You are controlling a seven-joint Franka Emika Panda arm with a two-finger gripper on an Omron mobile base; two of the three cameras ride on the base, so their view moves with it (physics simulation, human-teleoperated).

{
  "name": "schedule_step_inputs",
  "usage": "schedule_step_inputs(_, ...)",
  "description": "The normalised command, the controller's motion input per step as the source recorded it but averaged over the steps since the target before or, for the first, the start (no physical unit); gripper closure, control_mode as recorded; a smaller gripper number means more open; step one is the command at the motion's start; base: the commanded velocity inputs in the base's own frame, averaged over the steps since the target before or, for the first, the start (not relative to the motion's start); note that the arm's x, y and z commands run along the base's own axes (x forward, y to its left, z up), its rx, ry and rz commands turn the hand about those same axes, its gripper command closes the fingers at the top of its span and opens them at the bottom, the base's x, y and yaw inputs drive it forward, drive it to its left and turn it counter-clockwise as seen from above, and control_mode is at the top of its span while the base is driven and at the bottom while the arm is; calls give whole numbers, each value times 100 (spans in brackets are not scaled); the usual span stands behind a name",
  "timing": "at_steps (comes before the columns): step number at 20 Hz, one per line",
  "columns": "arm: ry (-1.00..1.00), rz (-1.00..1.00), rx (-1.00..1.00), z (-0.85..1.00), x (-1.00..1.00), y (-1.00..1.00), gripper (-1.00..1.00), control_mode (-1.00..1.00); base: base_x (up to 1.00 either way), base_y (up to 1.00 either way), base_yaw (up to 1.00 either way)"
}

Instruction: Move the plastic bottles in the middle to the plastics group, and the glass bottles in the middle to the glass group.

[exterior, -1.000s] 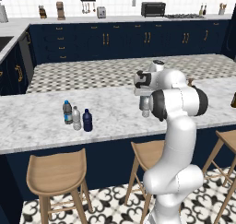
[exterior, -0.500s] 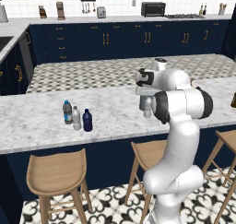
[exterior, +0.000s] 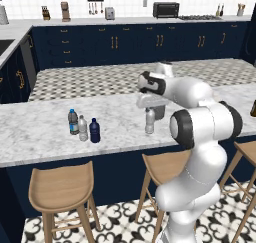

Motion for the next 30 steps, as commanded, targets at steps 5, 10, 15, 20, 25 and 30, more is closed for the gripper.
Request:
schedule_step_inputs(5,27,68,10,0,0,95,100,-100,0,0,0)
schedule_step_inputs(10,9,56,13,5,16,65,100,-100,0,0,0)
schedule_step_inputs(15,-5,37,9,-3,46,32,100,-100,0,0,0)
schedule_step_inputs(20,-5,17,2,-7,71,54,100,-100,0,0,0)
schedule_step_inputs(25,-4,2,0,-16,63,61,100,-100,0,0,0)
schedule_step_inputs(30,0,6,0,-36,21,42,100,-100,0,0,0)
